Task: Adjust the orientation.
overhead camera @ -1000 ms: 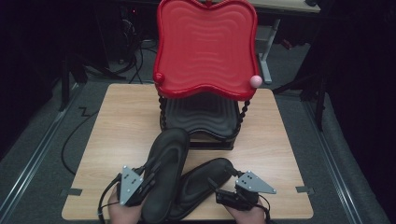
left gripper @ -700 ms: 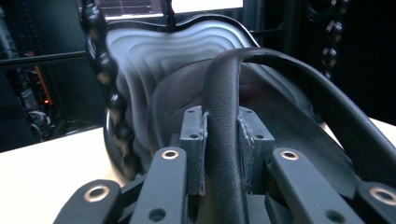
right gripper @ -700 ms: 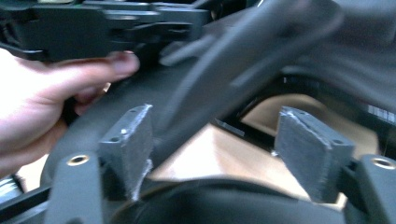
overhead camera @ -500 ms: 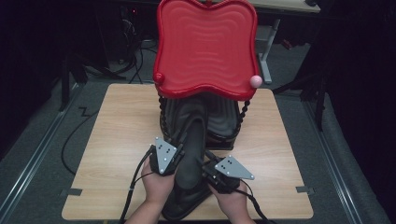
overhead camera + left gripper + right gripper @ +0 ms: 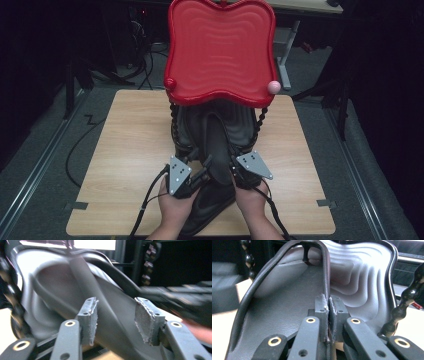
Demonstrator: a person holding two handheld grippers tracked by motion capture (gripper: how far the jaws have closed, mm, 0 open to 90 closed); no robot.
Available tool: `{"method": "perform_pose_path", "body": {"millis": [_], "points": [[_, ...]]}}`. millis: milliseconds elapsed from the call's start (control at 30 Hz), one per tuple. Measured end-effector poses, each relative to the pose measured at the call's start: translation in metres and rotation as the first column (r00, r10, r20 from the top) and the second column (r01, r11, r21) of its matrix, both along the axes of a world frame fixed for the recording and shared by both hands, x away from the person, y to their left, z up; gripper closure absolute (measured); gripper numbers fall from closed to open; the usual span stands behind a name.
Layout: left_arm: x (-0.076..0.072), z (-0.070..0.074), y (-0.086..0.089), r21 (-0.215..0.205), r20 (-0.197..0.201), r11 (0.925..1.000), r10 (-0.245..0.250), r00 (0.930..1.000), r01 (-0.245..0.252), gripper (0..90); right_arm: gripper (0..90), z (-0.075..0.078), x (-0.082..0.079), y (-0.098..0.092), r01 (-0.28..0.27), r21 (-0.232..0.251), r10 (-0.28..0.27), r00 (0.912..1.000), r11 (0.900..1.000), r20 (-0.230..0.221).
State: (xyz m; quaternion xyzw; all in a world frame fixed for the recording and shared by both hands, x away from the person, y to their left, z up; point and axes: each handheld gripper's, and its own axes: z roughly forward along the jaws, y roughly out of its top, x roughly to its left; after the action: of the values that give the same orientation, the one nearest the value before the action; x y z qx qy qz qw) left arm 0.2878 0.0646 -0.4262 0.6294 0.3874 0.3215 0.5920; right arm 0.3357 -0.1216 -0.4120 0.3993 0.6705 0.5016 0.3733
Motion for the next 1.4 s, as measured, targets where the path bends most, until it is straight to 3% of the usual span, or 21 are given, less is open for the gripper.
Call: {"method": "perform_pose_path", "body": {"millis": [67, 200, 233, 267, 367, 500, 533, 600, 700, 800, 833, 900, 967, 1033, 1100, 1300, 1400], "points": [[0.001, -0.006, -0.002, 0.051, 0.004, 0.9983, 0.027, 0.9996, -0.027, 56.0, 85.5, -0.002, 0.001, 0.006, 0.009, 0.01, -0.009, 0.9999, 1.0, 0.007], [0.018, -0.007, 0.008, 0.02, -0.029, 0.9975, 0.068, 0.9973, -0.068, 62.2, 84.9, -0.005, 0.003, 0.015, 0.024, 0.047, -0.025, 0.9995, 0.999, 0.019], [0.032, -0.007, 0.016, 0.002, -0.051, 0.9957, 0.093, 0.9944, -0.093, 64.1, 84.8, -0.005, 0.005, 0.016, 0.024, 0.055, -0.025, 0.9996, 0.998, 0.013], [0.032, -0.007, 0.016, 0.002, -0.051, 0.9957, 0.093, 0.9944, -0.093, 71.2, 84.8, -0.005, 0.005, 0.016, 0.024, 0.055, -0.025, 0.9996, 0.998, 0.013], [0.047, -0.007, 0.023, 0.019, -0.064, 0.9937, 0.111, 0.9918, -0.11, 74.2, 84.5, -0.008, 0.015, 0.023, 0.012, 0.045, -0.012, 0.9999, 0.999, -0.005], [0.057, -0.005, 0.027, 0.034, -0.044, 0.9864, 0.162, 0.9857, -0.161, 79.1, 81.9, -0.009, 0.028, 0.03, -0.012, 0.039, 0.013, 0.9995, 0.999, -0.028], [0.059, -0.003, 0.027, 0.036, -0.046, 0.9848, 0.171, 0.9841, -0.17, 79.6, 79.8, -0.009, 0.033, 0.03, -0.032, 0.037, 0.034, 0.9982, 0.999, -0.049], [0.061, -0.002, 0.027, 0.051, -0.042, 0.9824, 0.182, 0.9824, -0.18, 80.3, 62.6, -0.009, 0.036, 0.028, -0.082, 0.042, 0.085, 0.994, 0.996, -0.068], [0.061, -0.001, 0.026, 0.06, -0.04, 0.9797, 0.194, 0.9802, -0.191, 81.1, 45.2, -0.015, 0.02, 0.021, -0.146, 0.023, 0.147, 0.986, 0.989, -0.078], [0.062, -0.001, 0.024, 0.058, -0.037, 0.9779, 0.203, 0.9784, -0.201, 81.5, 42.5, -0.029, -0.012, 0.009, -0.202, 0.028, 0.204, 0.9759, 0.979, -0.078], [0.062, -0.001, 0.023, 0.059, -0.034, 0.9768, 0.208, 0.9775, -0.206, 81.5, 41.9, -0.035, -0.021, 0.007, -0.216, 0.025, 0.218, 0.9712, 0.976, -0.097], [0.062, -0.002, 0.022, 0.059, -0.031, 0.9756, 0.214, 0.9764, -0.212, 81.5, 38.8, -0.049, -0.031, 0.008, -0.251, 0.019, 0.251, 0.9538, 0.968, -0.165], [0.061, -0.002, 0.022, 0.055, -0.028, 0.9745, 0.219, 0.9753, -0.217, 81.4, 38.8, -0.054, -0.031, 0.013, -0.256, -0.008, 0.251, 0.9516, 0.967, -0.177], [0.06, -0.002, 0.022, 0.055, -0.026, 0.9732, 0.225, 0.9739, -0.224, 81.4, 41.1, -0.054, -0.027, 0.017, -0.241, -0.032, 0.233, 0.9588, 0.97, -0.163], [0.061, -0.001, 0.022, 0.053, -0.024, 0.9733, 0.225, 0.9741, -0.224, 81.4, 47.2, -0.052, -0.021, 0.02, -0.25, -0.03, 0.241, 0.9541, 0.968, -0.179], [0.063, 0.0, 0.025, 0.03, -0.017, 0.9808, 0.193, 0.981, -0.193, 78.5, 71.4, -0.045, -0.021, 0.024, -0.212, -0.039, 0.207, 0.9729, 0.977, -0.102], [0.056, -0.002, 0.027, 0.04, -0.009, 0.9859, 0.163, 0.9866, -0.162, 70.0, 74.2, -0.042, -0.018, 0.027, -0.187, -0.042, 0.183, 0.9792, 0.981, -0.088]]}}
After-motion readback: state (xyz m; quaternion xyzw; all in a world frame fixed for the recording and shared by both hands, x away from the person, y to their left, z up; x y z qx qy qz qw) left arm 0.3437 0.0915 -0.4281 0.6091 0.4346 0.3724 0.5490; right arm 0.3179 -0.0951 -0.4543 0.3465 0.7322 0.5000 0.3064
